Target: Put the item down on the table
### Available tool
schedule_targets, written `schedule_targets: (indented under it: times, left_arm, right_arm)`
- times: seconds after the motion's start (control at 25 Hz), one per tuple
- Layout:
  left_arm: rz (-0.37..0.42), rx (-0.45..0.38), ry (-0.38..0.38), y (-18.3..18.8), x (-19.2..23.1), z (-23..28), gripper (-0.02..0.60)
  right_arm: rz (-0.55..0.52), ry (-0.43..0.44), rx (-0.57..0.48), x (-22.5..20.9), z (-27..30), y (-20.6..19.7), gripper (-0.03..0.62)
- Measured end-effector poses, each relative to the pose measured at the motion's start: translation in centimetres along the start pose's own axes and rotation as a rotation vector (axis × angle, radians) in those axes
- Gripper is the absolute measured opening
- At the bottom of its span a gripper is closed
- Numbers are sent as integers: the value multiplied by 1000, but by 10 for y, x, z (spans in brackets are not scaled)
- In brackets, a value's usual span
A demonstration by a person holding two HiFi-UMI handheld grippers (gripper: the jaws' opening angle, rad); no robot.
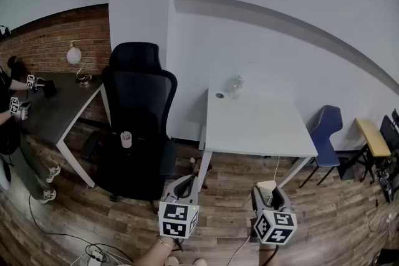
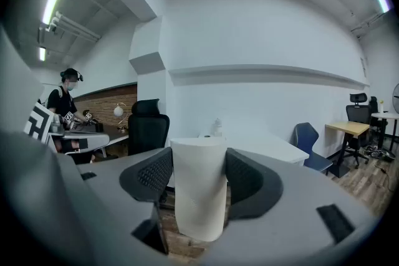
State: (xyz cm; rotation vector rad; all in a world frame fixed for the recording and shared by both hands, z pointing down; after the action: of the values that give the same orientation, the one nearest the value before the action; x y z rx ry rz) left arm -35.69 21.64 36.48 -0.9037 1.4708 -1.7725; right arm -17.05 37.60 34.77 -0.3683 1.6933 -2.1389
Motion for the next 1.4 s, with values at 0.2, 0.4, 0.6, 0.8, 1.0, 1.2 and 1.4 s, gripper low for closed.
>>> schedule_targets:
  times: [0.2,0.4,0.6,0.8,1.0,1.2,1.4]
  left_arm:
    - [-3,2,8,-2,-4,1,17]
    - [2,9,7,-6,-12,4,17]
    - [-5,11,24,-6,-17,13,17]
    - [-14,4,58,-7,-25,23,17]
    - [-22,0,91,-11,-37,32,17]
    - [-10,7,99,-10,-44,42,17]
    - [-3,16,91,-11,-50,53,17]
  right_arm:
    - [-2,-3,2,-9,-2,-1,290]
    - [12,12,-1,-16,-3,-1,290]
    - [9,35,4,-25,0,1,290]
    - [22,37,1,-52,5,3,290]
    - [30,44,-8,-78,12,5,290]
    - [34,59,-8,-87,19,5,290]
    - [51,44,7,-100,24,-1,290]
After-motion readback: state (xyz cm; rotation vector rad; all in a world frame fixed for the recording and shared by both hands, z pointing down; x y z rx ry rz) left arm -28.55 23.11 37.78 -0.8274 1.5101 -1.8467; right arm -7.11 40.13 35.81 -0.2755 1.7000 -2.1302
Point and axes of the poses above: the fingertips, and each gripper's own axes: z forward along the fingers, x to its left, y out of its top, the point moved 4 cm from there along -z, backward along the fingers, and after that the axes turned 1 degree about -x, right-handed, at the moved point
